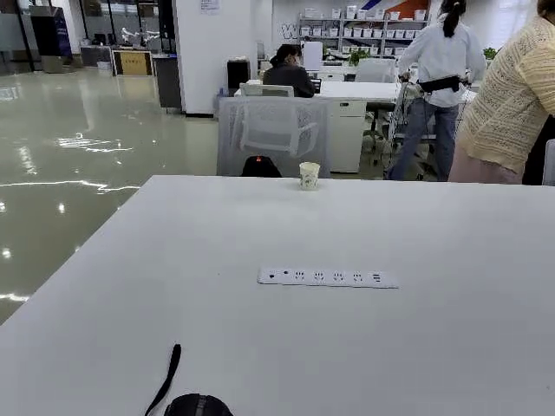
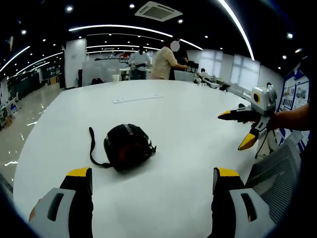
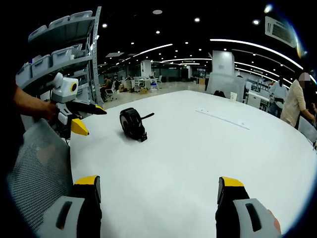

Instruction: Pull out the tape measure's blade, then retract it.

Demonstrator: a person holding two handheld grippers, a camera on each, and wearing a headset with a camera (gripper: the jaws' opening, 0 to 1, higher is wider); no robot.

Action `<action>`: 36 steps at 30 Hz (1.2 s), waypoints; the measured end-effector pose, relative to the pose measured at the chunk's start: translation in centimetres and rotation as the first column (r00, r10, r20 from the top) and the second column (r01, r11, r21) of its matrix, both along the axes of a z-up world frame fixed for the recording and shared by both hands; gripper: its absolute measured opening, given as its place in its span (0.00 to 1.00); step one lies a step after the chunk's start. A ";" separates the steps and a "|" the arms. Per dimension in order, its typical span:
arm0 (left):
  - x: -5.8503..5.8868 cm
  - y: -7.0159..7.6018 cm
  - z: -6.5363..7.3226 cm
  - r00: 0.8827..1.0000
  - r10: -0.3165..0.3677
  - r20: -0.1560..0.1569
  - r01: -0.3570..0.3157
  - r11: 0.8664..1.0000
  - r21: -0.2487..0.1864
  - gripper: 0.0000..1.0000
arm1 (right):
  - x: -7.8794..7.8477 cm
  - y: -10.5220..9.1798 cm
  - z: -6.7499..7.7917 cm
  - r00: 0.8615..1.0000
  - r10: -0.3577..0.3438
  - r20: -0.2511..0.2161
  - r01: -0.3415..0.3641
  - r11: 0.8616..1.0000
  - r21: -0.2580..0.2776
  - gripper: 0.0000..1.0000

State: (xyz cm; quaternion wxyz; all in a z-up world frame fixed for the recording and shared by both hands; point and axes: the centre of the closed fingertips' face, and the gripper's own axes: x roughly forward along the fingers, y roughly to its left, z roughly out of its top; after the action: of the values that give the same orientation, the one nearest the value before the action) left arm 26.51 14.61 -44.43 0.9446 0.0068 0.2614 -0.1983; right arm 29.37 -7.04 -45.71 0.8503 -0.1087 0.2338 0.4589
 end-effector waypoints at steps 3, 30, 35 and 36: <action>-0.4 -0.4 0.3 1.000 -0.006 0.013 0.006 1.000 -0.011 0.99 | -0.2 -0.2 0.3 1.000 -0.011 0.001 0.011 1.000 0.020 0.99; -1.5 -0.5 1.3 0.996 -0.048 0.071 0.046 0.999 0.028 0.99 | -1.0 -0.3 0.9 1.000 -0.013 0.022 0.012 0.999 0.038 0.99; -1.5 -0.3 1.3 0.996 -0.049 0.071 0.047 0.998 0.033 0.99 | -1.0 -0.4 1.0 1.000 -0.015 0.023 0.014 0.999 0.036 0.99; -1.5 -0.3 1.3 0.996 -0.052 0.071 0.050 0.998 0.033 0.99 | -1.0 -0.4 0.9 1.000 -0.015 0.023 0.014 0.999 0.036 0.99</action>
State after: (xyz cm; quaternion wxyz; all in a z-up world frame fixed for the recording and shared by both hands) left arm 24.99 14.27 -43.12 0.9478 0.0352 0.2302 -0.2177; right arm 28.38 -7.46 -44.77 0.8581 -0.0973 0.2163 0.4554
